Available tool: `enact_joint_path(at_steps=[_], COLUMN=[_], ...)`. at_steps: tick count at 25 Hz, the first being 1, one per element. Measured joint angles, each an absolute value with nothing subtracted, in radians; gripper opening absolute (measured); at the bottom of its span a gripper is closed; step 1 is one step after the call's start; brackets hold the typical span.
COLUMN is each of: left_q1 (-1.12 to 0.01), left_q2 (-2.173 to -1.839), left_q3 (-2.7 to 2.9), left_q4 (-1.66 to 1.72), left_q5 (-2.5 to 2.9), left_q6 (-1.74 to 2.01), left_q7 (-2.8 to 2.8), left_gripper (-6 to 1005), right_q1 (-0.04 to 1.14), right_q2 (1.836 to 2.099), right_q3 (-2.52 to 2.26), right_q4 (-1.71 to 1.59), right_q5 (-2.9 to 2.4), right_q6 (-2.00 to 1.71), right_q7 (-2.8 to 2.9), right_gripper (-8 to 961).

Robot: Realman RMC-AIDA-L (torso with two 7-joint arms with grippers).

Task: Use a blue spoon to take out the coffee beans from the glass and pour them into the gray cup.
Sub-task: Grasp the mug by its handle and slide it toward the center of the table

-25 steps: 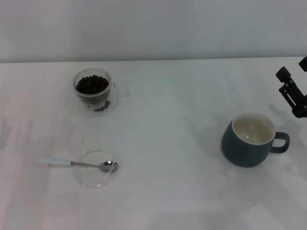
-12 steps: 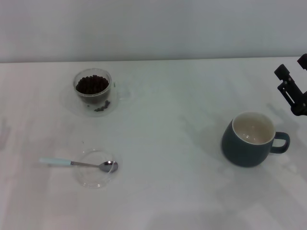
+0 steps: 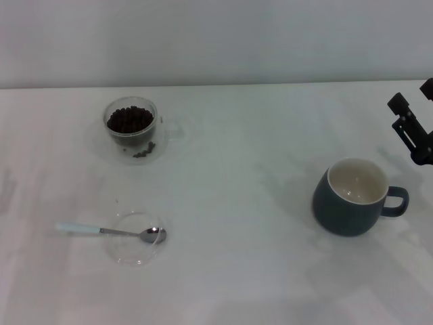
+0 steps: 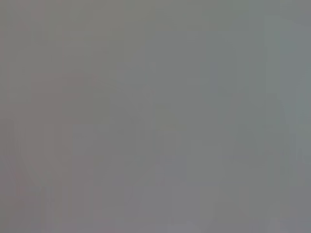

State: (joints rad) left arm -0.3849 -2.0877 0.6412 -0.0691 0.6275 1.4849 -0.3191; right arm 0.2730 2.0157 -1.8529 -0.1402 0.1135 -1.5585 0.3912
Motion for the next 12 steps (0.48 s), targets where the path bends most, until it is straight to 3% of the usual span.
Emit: enact_joint_path(at_steps=[12], left_q1=[-0.38], left_q2=[-2.088], left_q3=[0.641], left_q4=[-0.071], left_q5=[0.63], left_q6=[1.485], left_q7=[-0.321], left_gripper=[815], right_q1=[0.274], right_q2=[2.016], right_q3=[-1.853], right_q4=[-0.144], right_q5=[0.114], right_q6=[-1.543], right_q7=[0.393], right_gripper=[528])
